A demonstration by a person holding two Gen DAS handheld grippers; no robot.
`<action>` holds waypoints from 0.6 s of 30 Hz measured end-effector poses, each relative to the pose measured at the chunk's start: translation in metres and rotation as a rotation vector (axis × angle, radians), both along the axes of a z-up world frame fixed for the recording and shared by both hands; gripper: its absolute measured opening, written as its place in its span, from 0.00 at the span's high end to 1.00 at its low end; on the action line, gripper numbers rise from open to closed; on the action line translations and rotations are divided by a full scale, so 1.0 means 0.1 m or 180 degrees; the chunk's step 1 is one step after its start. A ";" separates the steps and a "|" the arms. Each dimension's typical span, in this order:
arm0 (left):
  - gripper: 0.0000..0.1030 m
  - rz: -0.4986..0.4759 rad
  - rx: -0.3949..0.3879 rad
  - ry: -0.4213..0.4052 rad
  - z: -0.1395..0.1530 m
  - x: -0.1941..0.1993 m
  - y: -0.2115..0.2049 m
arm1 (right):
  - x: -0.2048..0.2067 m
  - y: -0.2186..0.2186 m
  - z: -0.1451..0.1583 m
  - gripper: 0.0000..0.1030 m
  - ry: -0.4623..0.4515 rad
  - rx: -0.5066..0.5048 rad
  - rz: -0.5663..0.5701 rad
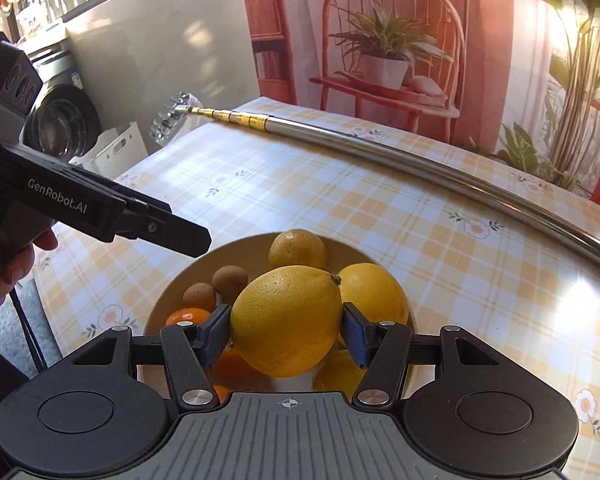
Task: Organize fruits
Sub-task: 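Carry the lemon in the right gripper over the plate, then lower the lemon onto the plate and open the right gripper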
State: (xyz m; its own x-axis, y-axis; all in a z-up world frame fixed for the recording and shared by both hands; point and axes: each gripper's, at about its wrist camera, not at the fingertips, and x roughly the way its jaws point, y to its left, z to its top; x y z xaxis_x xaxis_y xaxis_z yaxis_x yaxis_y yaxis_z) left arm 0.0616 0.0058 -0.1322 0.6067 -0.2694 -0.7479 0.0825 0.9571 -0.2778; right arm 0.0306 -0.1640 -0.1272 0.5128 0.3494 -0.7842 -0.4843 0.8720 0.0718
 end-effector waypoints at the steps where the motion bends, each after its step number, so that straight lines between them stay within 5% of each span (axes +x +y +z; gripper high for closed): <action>1: 0.13 0.0000 -0.0003 -0.0001 0.00 0.00 0.00 | 0.00 0.01 0.00 0.47 0.0020 -0.0031 0.0029; 10: 0.13 0.0057 -0.0071 0.0061 -0.07 -0.06 0.04 | 0.07 0.18 -0.07 0.47 0.0148 -0.0351 0.0219; 18: 0.13 0.0110 -0.0112 0.0067 -0.07 -0.10 0.09 | 0.13 0.19 -0.10 0.47 0.0251 -0.0184 0.0106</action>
State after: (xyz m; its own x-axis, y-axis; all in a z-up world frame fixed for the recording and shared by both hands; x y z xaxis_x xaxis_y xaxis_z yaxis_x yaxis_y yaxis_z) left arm 0.0521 0.0145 -0.1397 0.6002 -0.2749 -0.7511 0.0432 0.9489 -0.3127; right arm 0.0432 -0.1447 -0.1370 0.4375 0.3183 -0.8410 -0.5077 0.8593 0.0611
